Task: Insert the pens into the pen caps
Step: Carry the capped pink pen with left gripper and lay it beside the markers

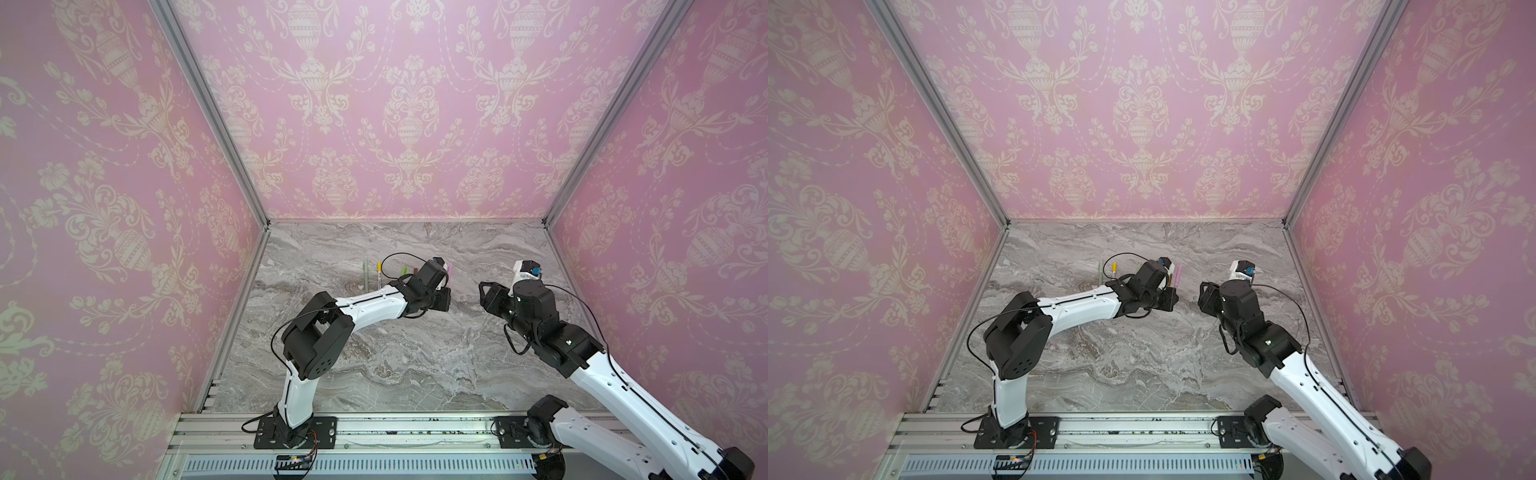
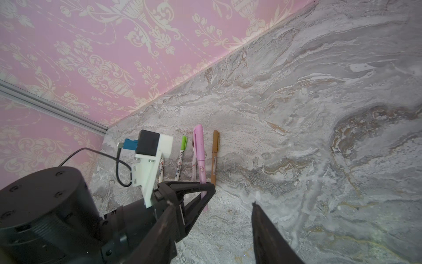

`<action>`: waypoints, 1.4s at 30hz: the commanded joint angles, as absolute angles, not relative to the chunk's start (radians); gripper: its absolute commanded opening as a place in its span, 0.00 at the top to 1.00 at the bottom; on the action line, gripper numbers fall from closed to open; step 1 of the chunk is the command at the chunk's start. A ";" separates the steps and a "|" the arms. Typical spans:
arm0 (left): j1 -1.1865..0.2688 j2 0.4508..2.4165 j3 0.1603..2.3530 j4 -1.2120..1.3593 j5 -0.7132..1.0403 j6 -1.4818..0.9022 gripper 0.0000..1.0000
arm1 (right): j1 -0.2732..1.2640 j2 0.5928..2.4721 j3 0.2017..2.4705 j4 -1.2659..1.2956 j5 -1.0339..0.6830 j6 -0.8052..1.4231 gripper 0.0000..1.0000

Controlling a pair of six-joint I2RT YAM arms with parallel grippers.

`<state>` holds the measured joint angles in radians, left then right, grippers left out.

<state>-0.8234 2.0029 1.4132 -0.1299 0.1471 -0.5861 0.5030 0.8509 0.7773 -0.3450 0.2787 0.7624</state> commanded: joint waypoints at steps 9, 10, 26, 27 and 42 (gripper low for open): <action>-0.828 2.193 1.617 -0.283 0.161 -0.647 0.98 | 0.489 0.863 0.781 -0.353 0.287 0.772 0.46; -0.828 2.203 1.629 -0.293 0.157 -0.645 0.97 | 0.488 0.864 0.782 -0.352 0.284 0.770 0.46; -0.824 2.337 1.758 -0.339 0.123 -0.640 0.81 | 0.450 0.839 0.770 -0.356 0.271 0.756 0.45; -0.824 2.338 1.759 -0.336 0.123 -0.639 0.79 | 0.447 0.840 0.770 -0.356 0.269 0.755 0.45; -0.761 1.952 1.544 -0.019 0.158 -0.512 0.55 | 0.401 0.857 0.811 -0.395 0.309 0.686 0.45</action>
<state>-0.7982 2.1746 1.6089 -0.1719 0.1612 -0.5907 0.4141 0.8532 0.7784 -0.3801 0.2699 0.7319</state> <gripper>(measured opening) 0.430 0.552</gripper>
